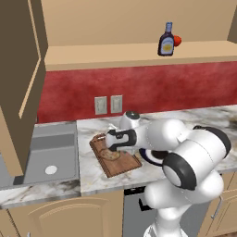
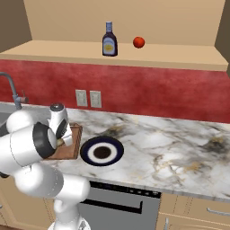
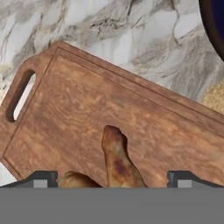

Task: Pick the chicken drumstick from the plate and place it on the cutting board. Then pick the condiment bottle from the cabinet and place it next to the cutting board.

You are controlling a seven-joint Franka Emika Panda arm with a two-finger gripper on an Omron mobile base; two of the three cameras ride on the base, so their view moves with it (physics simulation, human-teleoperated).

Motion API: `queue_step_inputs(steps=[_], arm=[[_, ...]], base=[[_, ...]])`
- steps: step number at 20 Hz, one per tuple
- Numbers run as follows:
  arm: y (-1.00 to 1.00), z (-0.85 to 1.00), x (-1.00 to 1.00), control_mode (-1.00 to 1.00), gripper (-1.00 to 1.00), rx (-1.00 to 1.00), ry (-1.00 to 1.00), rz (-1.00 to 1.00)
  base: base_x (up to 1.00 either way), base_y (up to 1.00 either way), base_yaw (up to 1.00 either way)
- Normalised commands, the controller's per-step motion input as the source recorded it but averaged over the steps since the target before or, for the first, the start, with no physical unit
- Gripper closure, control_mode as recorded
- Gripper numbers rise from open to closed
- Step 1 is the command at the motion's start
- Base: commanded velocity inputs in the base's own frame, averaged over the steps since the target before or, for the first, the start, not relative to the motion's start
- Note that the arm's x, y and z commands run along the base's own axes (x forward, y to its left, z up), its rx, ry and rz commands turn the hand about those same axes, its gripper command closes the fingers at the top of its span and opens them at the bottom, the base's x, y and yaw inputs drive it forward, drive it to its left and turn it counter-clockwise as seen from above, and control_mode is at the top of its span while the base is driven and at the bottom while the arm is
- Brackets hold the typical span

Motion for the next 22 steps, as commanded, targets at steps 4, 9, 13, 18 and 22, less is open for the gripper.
queue_step_inputs(steps=[4, 9, 13, 18, 22], arm=[[-0.03, 0.18, 0.0, -1.0, -1.0, 0.0, 0.0, 0.0], [-0.03, 0.18, 0.0, -1.0, -1.0, 0.0, 0.0, 0.0], [-0.01, 0.24, 0.0, -1.0, -1.0, 0.0, 0.0, 0.0], [-0.03, 0.3, 0.0, -1.0, -1.0, 0.0, 0.0, 0.0], [-0.04, 0.26, 0.0, -1.0, -1.0, 0.0, 0.0, 0.0]], base=[[0.0, 0.0, 0.0], [0.0, 0.0, 0.0], [0.0, 0.0, 0.0], [0.0, 0.0, 0.0], [0.0, 0.0, 0.0]])
